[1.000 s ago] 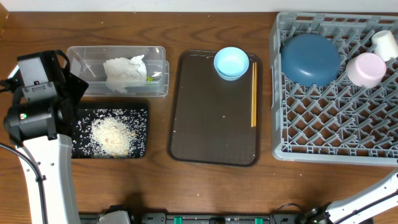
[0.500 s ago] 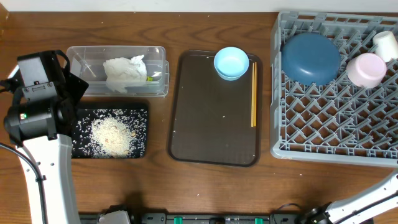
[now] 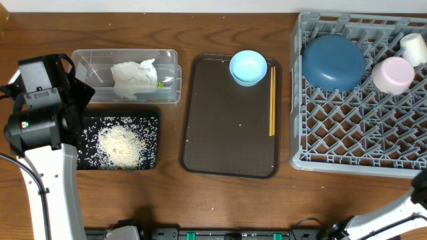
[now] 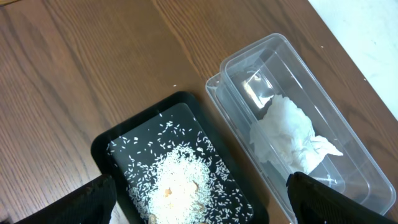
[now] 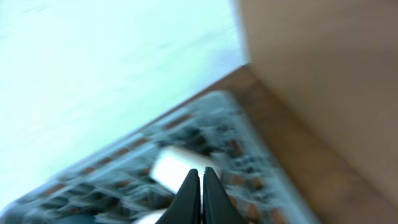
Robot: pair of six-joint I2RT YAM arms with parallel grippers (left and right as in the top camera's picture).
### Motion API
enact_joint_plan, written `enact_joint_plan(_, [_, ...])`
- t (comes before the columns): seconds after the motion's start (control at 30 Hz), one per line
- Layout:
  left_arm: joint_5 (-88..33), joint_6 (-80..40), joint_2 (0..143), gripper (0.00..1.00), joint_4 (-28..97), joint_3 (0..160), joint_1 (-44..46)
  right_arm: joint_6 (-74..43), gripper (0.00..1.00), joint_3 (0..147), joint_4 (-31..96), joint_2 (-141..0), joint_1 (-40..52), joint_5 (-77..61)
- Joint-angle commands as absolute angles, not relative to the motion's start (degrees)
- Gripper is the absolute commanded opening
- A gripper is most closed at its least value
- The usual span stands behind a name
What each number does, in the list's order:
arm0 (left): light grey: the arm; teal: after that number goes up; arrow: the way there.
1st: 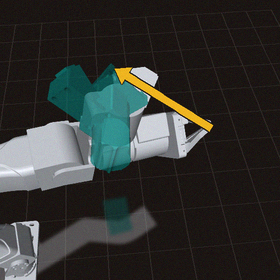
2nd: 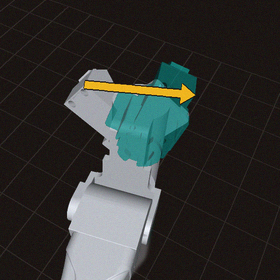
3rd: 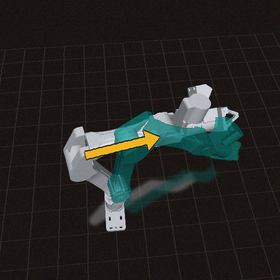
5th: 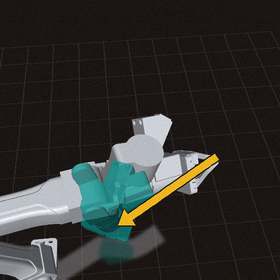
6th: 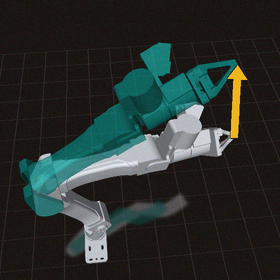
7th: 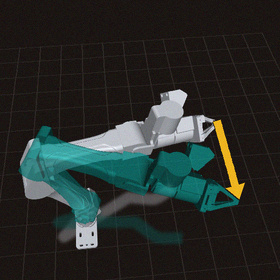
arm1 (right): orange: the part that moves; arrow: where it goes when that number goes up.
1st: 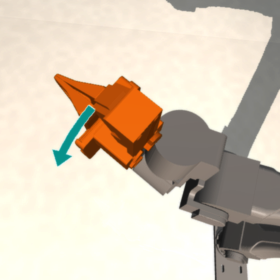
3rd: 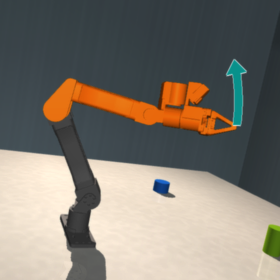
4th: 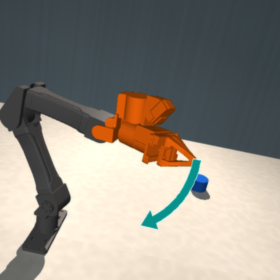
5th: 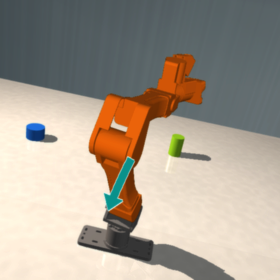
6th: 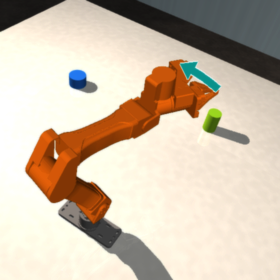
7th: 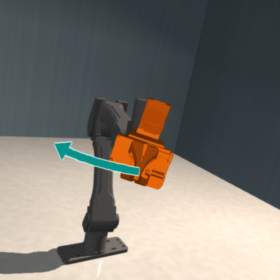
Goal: Sort waste into correct bins and load items into the dishwasher rack
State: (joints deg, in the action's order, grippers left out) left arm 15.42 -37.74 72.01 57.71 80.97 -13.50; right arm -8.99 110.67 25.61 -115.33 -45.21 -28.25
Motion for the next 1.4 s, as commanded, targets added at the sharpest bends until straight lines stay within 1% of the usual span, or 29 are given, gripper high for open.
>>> enact_joint_plan(0.0, [16.6, -38.5, 72.2, 0.9, 57.8, 80.8, -13.8, -12.2, 0.02, 110.8, 25.7, -115.4, -36.8, -21.1])
enact_joint_plan(0.13, [16.6, -38.5, 72.2, 0.9, 57.8, 80.8, -13.8, -7.0, 0.02, 110.8, 22.9, -115.7, -26.7, -1.8])
enact_joint_plan(0.27, [16.6, -38.5, 72.2, 0.9, 57.8, 80.8, -13.8, -4.7, 0.01, 110.8, 15.7, -118.2, -18.7, 14.8])
enact_joint_plan(0.33, [16.6, -38.5, 72.2, 0.9, 57.8, 80.8, -13.8, -4.6, 0.01, 110.8, 12.6, -120.5, -16.7, 18.3])
enact_joint_plan(0.4, [16.6, -38.5, 72.2, 0.9, 57.8, 80.8, -13.8, -4.9, 0.01, 110.8, 10.9, -123.1, -15.9, 18.2])
enact_joint_plan(0.57, [16.6, -38.5, 72.2, 0.9, 57.8, 80.8, -13.8, -10.5, 0.01, 110.8, 11.3, -129.2, -15.7, 24.2])
enact_joint_plan(0.77, [16.6, -38.5, 72.2, 0.9, 57.8, 80.8, -13.8, -11.2, 0.01, 110.8, 10.2, -132.2, -17.9, 24.1])
enact_joint_plan(1.0, [16.6, -38.5, 72.2, 0.9, 57.8, 80.8, -13.8, -17.1, 0.01, 110.8, 10.4, -132.8, -21.9, 20.0])
enact_joint_plan(1.07, [16.6, -38.5, 72.2, 0.9, 57.8, 80.8, -13.8, -18.2, 0.01, 110.8, 11.2, -132.8, -22.9, 17.9])
enact_joint_plan(1.23, [16.6, -38.5, 72.2, 0.9, 57.8, 80.8, -13.8, -18.2, 0.01, 110.8, 11.3, -133.2, -25.5, 7.0])
enact_joint_plan(1.37, [16.6, -38.5, 72.2, 0.9, 57.8, 80.8, -13.8, -18.2, 0.01, 110.8, 9.1, -133.2, -26.1, 3.5])
